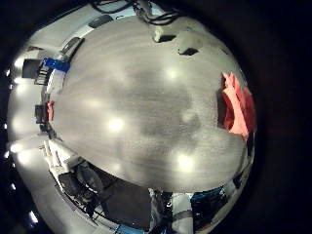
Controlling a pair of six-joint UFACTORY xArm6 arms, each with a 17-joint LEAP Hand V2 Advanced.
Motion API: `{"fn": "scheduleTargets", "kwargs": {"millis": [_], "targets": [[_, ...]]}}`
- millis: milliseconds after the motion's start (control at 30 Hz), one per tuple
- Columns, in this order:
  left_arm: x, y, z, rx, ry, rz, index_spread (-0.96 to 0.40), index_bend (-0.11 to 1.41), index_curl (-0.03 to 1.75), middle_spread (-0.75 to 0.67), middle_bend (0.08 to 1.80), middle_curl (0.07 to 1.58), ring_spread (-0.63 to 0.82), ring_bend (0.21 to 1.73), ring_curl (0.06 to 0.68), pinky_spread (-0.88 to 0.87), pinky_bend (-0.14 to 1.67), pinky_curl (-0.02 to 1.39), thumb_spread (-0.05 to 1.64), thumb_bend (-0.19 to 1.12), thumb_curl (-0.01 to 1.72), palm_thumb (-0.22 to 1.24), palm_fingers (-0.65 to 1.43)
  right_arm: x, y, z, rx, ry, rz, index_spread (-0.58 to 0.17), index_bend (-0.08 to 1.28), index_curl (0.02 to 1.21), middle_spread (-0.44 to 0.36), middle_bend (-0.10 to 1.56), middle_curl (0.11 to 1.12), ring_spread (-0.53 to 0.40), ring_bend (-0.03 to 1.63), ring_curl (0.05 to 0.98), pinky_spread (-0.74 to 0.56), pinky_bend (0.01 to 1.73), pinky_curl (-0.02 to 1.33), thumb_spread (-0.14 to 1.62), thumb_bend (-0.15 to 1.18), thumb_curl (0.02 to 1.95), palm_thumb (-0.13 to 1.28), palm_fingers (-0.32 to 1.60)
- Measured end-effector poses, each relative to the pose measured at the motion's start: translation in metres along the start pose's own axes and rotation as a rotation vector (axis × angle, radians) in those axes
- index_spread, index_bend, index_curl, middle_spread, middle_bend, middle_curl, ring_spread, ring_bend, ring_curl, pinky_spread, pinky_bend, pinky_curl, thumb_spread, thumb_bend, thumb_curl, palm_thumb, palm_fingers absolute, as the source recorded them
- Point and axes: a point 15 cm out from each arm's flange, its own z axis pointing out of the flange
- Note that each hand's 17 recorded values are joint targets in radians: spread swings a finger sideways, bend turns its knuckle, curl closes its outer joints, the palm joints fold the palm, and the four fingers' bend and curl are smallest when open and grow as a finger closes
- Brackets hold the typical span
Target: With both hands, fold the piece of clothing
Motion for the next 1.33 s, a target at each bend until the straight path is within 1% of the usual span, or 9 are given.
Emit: {"fn": "scheduleTargets", "kwargs": {"millis": [333, 533, 600, 700, 767, 867, 1067, 1233, 1333], "targets": [[-0.001, 0.007, -0.012, 0.010, -0.005, -0.031, 0.00, 0.18, 0.40, 0.25, 0.18, 0.31, 0.39, 0.61, 0.199, 0.34, 0.34, 0.35, 1.15, -0.02, 0.38, 0.58, 0.17, -0.069, -0.058, 0.027, 0.050, -0.090, -0.144, -0.380, 0.88, 1.14, -0.169, 1.23, 0.96, -0.257, 1.30, 0.825, -0.37, 1.10, 0.85, 1.12, 0.04, 0.82, 1.04, 1.00], [0.002, 0.019, -0.024, 0.019, -0.007, -0.041, 0.00, 0.18, 0.40, 0.25, 0.18, 0.31, 0.39, 0.61, 0.199, 0.34, 0.34, 0.35, 1.15, -0.02, 0.38, 0.58, 0.17, -0.091, -0.079, 0.057, 0.034, -0.158, -0.157, -0.385, 0.85, 1.15, -0.174, 1.19, 0.95, -0.261, 1.28, 0.817, -0.40, 1.07, 0.83, 1.17, -0.03, 0.78, 0.88, 0.97], [0.002, 0.023, -0.029, 0.031, -0.010, -0.046, 0.00, 0.18, 0.40, 0.25, 0.18, 0.31, 0.39, 0.61, 0.199, 0.34, 0.34, 0.35, 1.15, -0.02, 0.38, 0.58, 0.17, -0.093, -0.081, 0.061, 0.022, -0.167, -0.153, -0.390, 0.76, 1.10, -0.186, 1.12, 0.91, -0.269, 1.25, 0.786, -0.45, 0.98, 0.80, 1.20, -0.03, 0.74, 0.83, 0.84], [0.003, 0.029, -0.034, 0.041, -0.013, -0.053, 0.00, 0.18, 0.40, 0.25, 0.18, 0.31, 0.39, 0.62, 0.200, 0.34, 0.34, 0.35, 1.15, -0.02, 0.38, 0.58, 0.17, -0.089, -0.080, 0.052, 0.034, -0.174, -0.152, -0.397, 0.33, 0.97, -0.244, 0.93, 0.84, -0.295, 1.29, 0.771, -0.51, 1.04, 0.79, 1.22, -0.02, 0.70, 0.79, 0.38], [0.005, 0.034, -0.038, 0.040, -0.013, -0.057, 0.00, 0.18, 0.40, 0.25, 0.18, 0.31, 0.39, 0.62, 0.200, 0.34, 0.35, 0.35, 1.15, -0.02, 0.38, 0.58, 0.17, -0.085, -0.079, 0.036, 0.061, -0.173, -0.158, -0.423, 0.21, 0.86, -0.255, 0.78, 0.77, -0.293, 1.22, 0.729, -0.42, 0.97, 0.76, 1.23, -0.02, 0.67, 0.77, 0.11], [0.009, 0.042, -0.045, 0.043, -0.015, -0.065, 0.00, 0.18, 0.40, 0.25, 0.18, 0.31, 0.39, 0.62, 0.201, 0.34, 0.35, 0.35, 1.15, -0.02, 0.38, 0.58, 0.17, -0.061, -0.072, 0.002, 0.121, -0.184, -0.131, -0.469, 0.15, 0.71, -0.233, 0.61, 0.67, -0.258, 1.10, 0.653, -0.27, 0.95, 0.74, 1.22, -0.02, 0.64, 0.76, -0.01], [0.024, 0.052, -0.054, 0.052, -0.021, -0.084, -0.01, 0.18, 0.39, 0.25, 0.18, 0.31, 0.39, 0.61, 0.201, 0.34, 0.35, 0.35, 1.15, -0.02, 0.38, 0.58, 0.17, 0.016, -0.037, -0.057, 0.234, -0.276, -0.004, -0.486, 0.17, 0.56, -0.212, 0.52, 0.57, -0.194, 1.02, 0.564, -0.04, 0.91, 0.68, 1.18, -0.02, 0.61, 0.76, 0.08], [0.042, 0.068, -0.048, 0.016, -0.033, -0.112, -0.01, 0.18, 0.39, 0.25, 0.18, 0.31, 0.39, 0.61, 0.201, 0.34, 0.35, 0.35, 1.15, -0.02, 0.38, 0.58, 0.18, 0.079, 0.017, -0.065, 0.163, -0.287, 0.120, -0.474, 0.23, 0.52, -0.169, 0.42, 0.51, -0.157, 0.97, 0.528, 0.09, 0.82, 0.64, 1.17, -0.01, 0.59, 0.79, 0.09], [0.051, 0.075, -0.052, 0.024, -0.040, -0.116, -0.01, 0.18, 0.39, 0.25, 0.18, 0.31, 0.38, 0.61, 0.202, 0.34, 0.35, 0.35, 1.15, -0.02, 0.38, 0.58, 0.18, 0.106, 0.052, -0.059, 0.080, -0.283, 0.175, -0.452, 0.20, 0.49, -0.203, 0.50, 0.51, -0.135, 0.90, 0.492, 0.13, 0.72, 0.59, 1.17, -0.01, 0.58, 0.80, 0.14]]}}
